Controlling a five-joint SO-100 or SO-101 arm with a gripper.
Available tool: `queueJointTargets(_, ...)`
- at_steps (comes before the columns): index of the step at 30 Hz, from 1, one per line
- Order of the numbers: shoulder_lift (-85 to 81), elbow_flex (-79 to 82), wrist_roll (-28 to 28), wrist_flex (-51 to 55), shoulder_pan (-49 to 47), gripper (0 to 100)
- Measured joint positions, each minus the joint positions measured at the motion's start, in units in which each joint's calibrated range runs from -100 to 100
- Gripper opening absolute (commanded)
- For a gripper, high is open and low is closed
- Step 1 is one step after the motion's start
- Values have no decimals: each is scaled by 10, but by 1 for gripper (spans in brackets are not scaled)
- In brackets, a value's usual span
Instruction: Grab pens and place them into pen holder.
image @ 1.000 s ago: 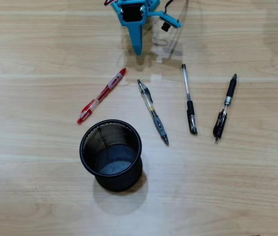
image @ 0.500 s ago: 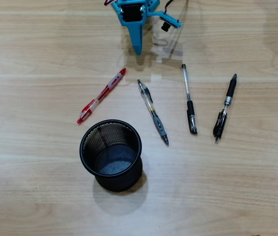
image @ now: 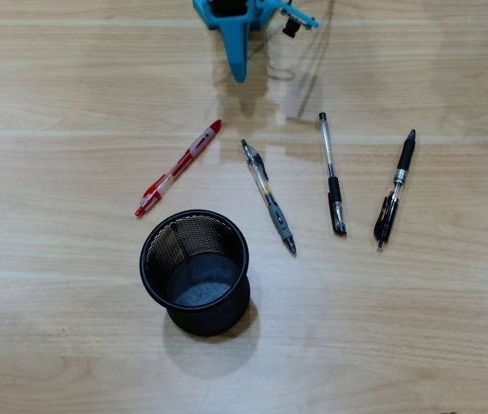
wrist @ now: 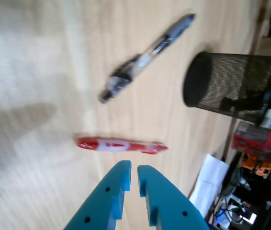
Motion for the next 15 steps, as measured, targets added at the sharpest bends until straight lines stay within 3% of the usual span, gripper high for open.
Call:
queueJointTargets(10,222,-182,-2,0,0,2)
queueJointTargets(15,264,-231,-59,0,22,2)
